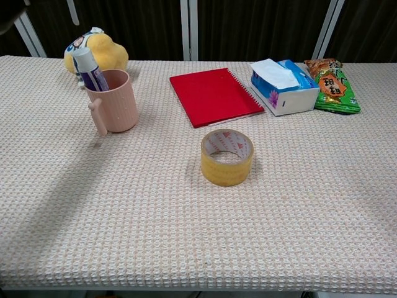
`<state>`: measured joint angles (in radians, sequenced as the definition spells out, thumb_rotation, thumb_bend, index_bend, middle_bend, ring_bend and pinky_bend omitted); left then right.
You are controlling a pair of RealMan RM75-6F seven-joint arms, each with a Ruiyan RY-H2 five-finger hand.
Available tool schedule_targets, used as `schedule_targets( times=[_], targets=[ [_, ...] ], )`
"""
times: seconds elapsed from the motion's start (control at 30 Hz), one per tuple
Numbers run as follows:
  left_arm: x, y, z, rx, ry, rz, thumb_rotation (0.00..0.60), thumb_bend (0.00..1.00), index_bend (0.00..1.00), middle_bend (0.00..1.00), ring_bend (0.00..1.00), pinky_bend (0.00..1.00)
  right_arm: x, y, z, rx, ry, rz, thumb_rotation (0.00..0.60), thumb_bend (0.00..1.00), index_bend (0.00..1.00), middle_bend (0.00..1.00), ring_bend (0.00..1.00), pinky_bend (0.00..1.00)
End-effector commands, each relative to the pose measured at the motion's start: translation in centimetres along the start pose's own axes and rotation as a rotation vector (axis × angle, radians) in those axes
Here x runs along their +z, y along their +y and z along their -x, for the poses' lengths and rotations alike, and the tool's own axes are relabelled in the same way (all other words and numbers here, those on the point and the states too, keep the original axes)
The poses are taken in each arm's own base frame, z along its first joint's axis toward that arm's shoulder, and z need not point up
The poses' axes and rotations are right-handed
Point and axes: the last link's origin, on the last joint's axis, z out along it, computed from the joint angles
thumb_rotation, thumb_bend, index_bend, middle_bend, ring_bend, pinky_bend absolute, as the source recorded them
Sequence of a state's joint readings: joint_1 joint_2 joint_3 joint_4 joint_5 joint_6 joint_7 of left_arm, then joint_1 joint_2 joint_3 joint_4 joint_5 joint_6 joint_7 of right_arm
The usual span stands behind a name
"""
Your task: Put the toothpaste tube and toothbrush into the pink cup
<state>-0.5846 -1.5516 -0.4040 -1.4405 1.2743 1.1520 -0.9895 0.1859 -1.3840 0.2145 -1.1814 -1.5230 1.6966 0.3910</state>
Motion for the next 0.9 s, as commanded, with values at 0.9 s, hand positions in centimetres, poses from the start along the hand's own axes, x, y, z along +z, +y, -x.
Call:
schedule_targets(
  times=[0.9],
  targets=[
    [1.5,-6.4,1.3,-0.077,0.004,-0.123,0.6,0.34,0.7,0.35,0.15,0.21,0.2,0.1,0.2,-0.01,-0.02,0.003,0.6,0.45,0.0,0.0,0.0,0.0]
  ],
)
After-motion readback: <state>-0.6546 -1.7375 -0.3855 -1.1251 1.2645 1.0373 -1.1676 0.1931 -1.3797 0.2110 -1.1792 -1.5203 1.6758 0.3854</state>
